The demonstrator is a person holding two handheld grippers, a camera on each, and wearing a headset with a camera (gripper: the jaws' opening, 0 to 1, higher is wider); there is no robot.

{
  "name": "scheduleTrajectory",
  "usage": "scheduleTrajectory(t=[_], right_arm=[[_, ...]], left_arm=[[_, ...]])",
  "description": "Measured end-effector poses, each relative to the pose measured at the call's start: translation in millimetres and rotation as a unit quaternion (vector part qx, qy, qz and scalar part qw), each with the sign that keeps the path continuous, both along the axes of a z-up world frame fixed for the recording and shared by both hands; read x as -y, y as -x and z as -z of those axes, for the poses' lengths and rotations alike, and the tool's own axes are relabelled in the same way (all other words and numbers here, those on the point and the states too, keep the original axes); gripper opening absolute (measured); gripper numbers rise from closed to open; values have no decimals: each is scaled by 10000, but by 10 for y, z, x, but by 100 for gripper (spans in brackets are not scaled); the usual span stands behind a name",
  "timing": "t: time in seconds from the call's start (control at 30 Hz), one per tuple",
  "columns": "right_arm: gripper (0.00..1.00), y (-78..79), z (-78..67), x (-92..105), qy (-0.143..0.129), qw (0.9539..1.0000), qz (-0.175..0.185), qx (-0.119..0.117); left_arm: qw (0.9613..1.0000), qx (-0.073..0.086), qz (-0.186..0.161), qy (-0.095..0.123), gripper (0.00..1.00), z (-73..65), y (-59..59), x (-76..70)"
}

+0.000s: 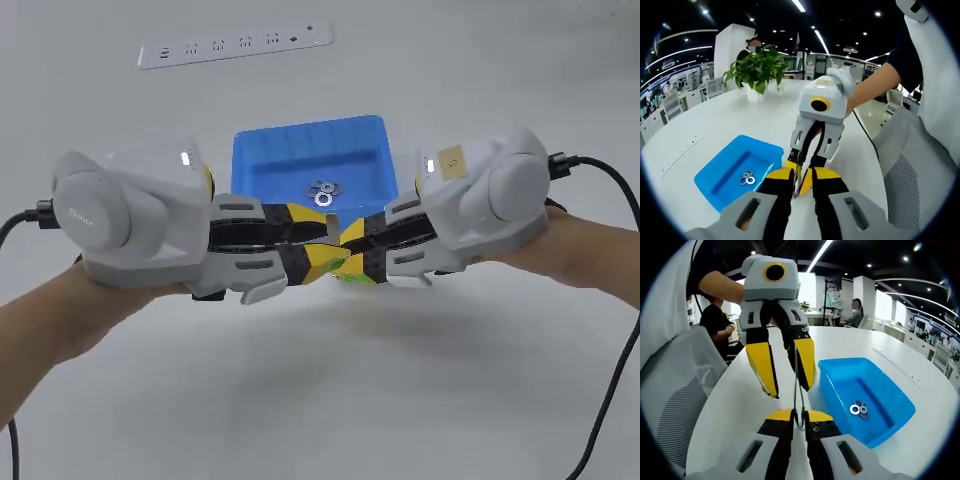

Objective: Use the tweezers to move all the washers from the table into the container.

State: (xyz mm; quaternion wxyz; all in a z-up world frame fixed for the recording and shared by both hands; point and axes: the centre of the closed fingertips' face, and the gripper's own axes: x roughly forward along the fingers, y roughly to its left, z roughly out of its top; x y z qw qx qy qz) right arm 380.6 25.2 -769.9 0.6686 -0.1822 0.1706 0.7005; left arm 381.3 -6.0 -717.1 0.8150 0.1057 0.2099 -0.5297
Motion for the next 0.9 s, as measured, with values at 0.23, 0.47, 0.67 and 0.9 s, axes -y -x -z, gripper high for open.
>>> scheduleTrajectory(t=[0.23, 0.47, 0.67, 0.9], right_arm=[[9, -2, -56, 24, -4, 10000, 35, 53], [9, 4, -160, 33, -54, 9999, 94, 57], [9, 18, -293, 30, -110, 9998, 115, 89], [9, -5, -477, 2, -198, 9995, 188, 184]], left_arm=[[9999, 17, -99, 34, 20, -40, 53, -30], [9991, 57, -383, 153, 21, -124, 96, -143], [9958, 154, -830, 355, 25, -254, 120, -317], [9904, 224, -1270, 494, 29, -342, 223, -552]])
